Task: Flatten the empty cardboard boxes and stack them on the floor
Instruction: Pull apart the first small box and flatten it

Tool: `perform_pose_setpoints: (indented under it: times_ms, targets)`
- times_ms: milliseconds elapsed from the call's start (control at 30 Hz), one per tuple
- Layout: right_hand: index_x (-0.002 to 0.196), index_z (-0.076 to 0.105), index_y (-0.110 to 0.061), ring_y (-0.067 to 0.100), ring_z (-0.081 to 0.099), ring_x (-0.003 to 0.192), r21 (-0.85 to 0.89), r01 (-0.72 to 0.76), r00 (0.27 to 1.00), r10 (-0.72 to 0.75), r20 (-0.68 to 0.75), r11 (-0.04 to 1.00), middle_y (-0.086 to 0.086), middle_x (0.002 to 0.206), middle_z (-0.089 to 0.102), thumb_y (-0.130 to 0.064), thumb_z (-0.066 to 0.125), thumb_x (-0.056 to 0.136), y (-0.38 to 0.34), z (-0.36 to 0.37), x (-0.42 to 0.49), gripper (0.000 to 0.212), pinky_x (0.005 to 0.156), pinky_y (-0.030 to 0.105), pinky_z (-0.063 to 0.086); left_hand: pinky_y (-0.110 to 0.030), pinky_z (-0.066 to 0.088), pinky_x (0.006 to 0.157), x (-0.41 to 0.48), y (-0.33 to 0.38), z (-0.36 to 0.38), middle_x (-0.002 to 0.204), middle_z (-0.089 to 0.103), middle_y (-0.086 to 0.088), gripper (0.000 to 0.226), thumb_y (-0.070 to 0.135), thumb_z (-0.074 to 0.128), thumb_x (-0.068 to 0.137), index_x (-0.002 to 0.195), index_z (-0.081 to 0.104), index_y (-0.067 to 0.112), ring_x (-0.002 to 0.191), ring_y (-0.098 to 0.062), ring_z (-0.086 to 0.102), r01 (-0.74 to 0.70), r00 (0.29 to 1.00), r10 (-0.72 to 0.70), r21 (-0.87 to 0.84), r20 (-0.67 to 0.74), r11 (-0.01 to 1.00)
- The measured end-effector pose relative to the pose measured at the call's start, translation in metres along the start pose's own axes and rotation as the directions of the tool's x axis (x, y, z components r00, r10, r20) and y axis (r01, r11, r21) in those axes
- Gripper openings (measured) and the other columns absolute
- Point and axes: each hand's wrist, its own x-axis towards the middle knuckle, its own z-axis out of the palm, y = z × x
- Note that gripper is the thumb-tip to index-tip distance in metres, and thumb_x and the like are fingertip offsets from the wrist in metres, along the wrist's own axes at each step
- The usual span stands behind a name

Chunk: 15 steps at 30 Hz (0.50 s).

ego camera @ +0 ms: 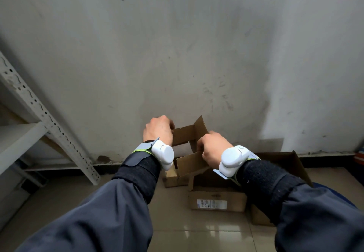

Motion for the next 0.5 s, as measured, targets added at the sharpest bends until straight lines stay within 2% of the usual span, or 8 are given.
perform_pose_setpoints:
  times_ms: [100,200,300,500]
  targets:
    - [0.1,0.076,-0.013,0.033,0.06,0.103,0.007,0.018,0.998,-0.017,-0.067,1.0,0.011,0.115,0.056,0.0,0.054,0.086,-0.005,-0.002,-0.003,0.029,0.085,0.033,0.053,-0.038,0.047,0.087,-0.008,0.003,0.002,0.12,0.065,-0.002,0.038,0.036,0.067,0.084,0.121,0.063,0.036,0.111,-0.033,0.061,-0.032,0.998,0.02,0.195,0.063,0.98]
    - [0.092,0.078,-0.012,0.032,0.061,0.098,0.013,0.044,0.993,-0.043,-0.111,0.999,0.011,0.111,0.058,-0.001,0.058,0.084,-0.008,-0.005,-0.005,0.025,0.081,0.033,0.053,-0.045,0.036,0.098,-0.013,0.009,0.008,0.126,0.059,-0.001,0.059,0.05,0.071,0.075,0.129,0.053,0.033,0.124,-0.032,0.05,-0.085,0.991,0.034,0.4,0.133,0.913]
    - [0.088,0.079,-0.014,0.031,0.061,0.098,0.015,0.065,0.991,-0.063,-0.117,0.998,0.009,0.11,0.058,0.001,0.058,0.084,-0.007,-0.008,-0.008,0.026,0.079,0.031,0.051,-0.046,0.037,0.097,-0.014,0.009,0.021,0.13,0.056,-0.003,0.069,0.046,0.072,0.075,0.133,0.045,0.023,0.124,-0.031,0.051,-0.084,0.992,0.036,0.428,0.119,0.9]
    - [0.088,0.078,-0.012,0.031,0.062,0.097,-0.007,0.066,0.991,-0.066,-0.114,0.998,0.009,0.111,0.059,0.001,0.058,0.083,-0.003,-0.01,-0.009,0.025,0.08,0.034,0.054,-0.039,0.042,0.08,-0.013,0.007,0.028,0.121,0.059,-0.004,0.059,0.032,0.068,0.079,0.129,0.042,0.019,0.106,-0.033,0.064,-0.083,0.995,0.056,0.391,0.08,0.917]
